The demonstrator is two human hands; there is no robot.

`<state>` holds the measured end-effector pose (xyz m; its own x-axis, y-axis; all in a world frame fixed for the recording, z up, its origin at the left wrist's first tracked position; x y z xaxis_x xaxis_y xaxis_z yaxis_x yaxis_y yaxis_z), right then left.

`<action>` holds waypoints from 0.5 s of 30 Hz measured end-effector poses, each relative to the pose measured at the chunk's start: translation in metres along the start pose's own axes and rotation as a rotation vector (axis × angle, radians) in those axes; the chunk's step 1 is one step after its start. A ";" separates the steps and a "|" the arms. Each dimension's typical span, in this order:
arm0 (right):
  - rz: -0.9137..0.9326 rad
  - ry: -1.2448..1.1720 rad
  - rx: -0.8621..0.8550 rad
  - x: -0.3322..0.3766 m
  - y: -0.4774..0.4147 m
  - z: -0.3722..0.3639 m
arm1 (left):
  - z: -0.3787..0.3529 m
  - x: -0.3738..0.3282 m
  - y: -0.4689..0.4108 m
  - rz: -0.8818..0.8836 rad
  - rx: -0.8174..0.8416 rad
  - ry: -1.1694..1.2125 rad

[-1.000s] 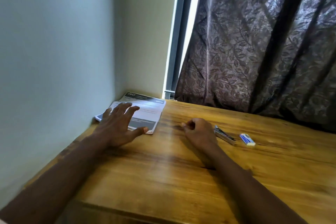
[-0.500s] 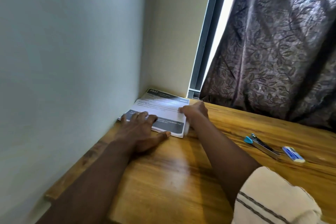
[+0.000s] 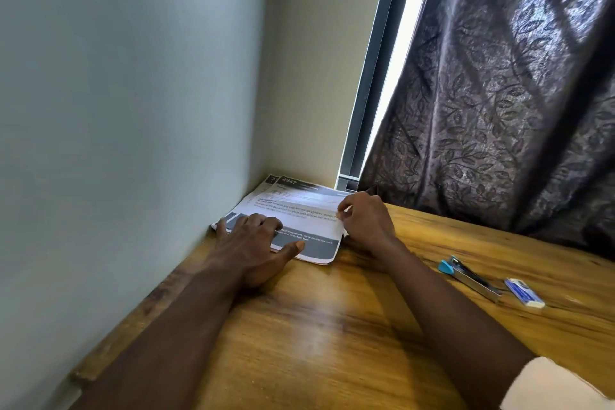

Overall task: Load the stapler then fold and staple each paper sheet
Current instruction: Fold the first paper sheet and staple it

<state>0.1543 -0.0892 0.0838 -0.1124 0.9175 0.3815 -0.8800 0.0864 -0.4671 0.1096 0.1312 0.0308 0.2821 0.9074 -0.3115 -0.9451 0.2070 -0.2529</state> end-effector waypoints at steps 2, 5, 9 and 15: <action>0.076 0.092 -0.044 0.012 0.000 0.014 | 0.002 0.000 0.000 0.002 -0.018 0.008; 0.068 -0.003 -0.129 0.017 -0.003 0.032 | 0.005 -0.001 0.002 0.015 -0.036 0.021; -0.176 -0.358 -0.063 -0.006 -0.009 0.028 | 0.009 -0.001 0.004 0.015 -0.063 0.014; 0.064 -0.350 -0.136 0.029 0.000 0.065 | 0.033 -0.002 0.012 0.010 -0.235 0.014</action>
<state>0.1210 -0.0875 0.1463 -0.3368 0.7369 0.5861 -0.7992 0.1053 -0.5917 0.0924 0.1442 0.0582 0.2770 0.9033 -0.3275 -0.8838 0.1058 -0.4557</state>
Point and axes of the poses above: each hand's wrist, its own y-axis away from the middle knuckle, its own z-axis out of the back of the hand, x = y × z, the point moved 10 cm from there along -y, towards the middle knuckle
